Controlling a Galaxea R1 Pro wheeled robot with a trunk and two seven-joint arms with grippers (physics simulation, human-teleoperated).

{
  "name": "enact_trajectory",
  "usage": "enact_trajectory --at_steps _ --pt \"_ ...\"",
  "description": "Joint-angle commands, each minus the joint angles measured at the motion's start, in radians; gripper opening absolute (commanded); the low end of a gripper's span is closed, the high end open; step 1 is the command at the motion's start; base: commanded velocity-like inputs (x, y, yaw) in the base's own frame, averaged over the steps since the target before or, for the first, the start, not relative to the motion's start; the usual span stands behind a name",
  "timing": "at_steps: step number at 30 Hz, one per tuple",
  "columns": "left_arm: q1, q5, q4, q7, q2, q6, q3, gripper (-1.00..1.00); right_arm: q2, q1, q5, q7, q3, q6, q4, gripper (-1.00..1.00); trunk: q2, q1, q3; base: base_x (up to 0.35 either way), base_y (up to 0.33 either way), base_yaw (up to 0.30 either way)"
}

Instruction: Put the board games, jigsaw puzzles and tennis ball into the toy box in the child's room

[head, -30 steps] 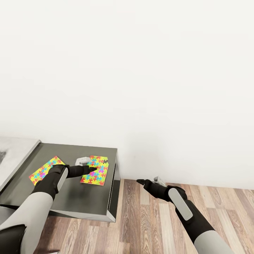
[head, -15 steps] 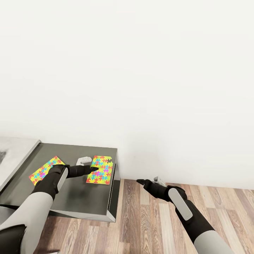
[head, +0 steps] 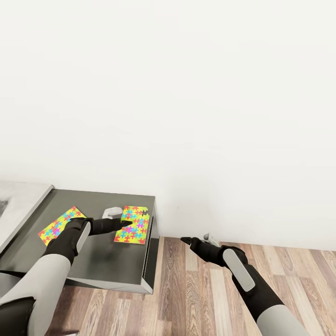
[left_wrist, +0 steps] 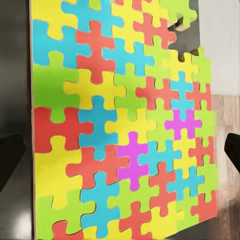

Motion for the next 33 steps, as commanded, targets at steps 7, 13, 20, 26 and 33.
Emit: enact_trajectory --at_steps 7,13,20,26,33 --pt "-0.001 -0.009 -0.001 -0.041 -0.009 0.007 0.003 1.00 -0.001 -0.001 -0.009 -0.007 0.003 0.001 -0.001 1.00 -0.002 0.001 -0.002 0.000 0.000 0.000" --pt "-0.001 -0.009 -0.001 -0.043 -0.010 0.007 0.003 1.00 -0.001 -0.001 -0.009 -0.007 0.002 0.001 -0.001 1.00 -0.002 0.001 -0.002 0.000 0.000 0.000" --pt "-0.001 -0.008 -0.001 -0.046 -0.011 0.007 0.003 1.00 -0.002 -0.001 -0.009 -0.007 0.002 0.001 -0.001 1.00 -0.002 0.001 -0.002 0.000 0.000 0.000" --pt "-0.001 -0.008 -0.001 -0.047 -0.011 0.007 0.003 1.00 -0.003 -0.001 -0.009 -0.007 0.002 0.001 -0.001 1.00 -0.002 0.001 -0.002 0.000 0.000 0.000" --pt "-0.001 -0.008 -0.001 -0.053 -0.011 0.007 0.003 1.00 -0.003 -0.001 -0.009 -0.007 0.002 0.001 -0.001 1.00 -0.002 0.001 -0.002 0.000 0.000 0.000"
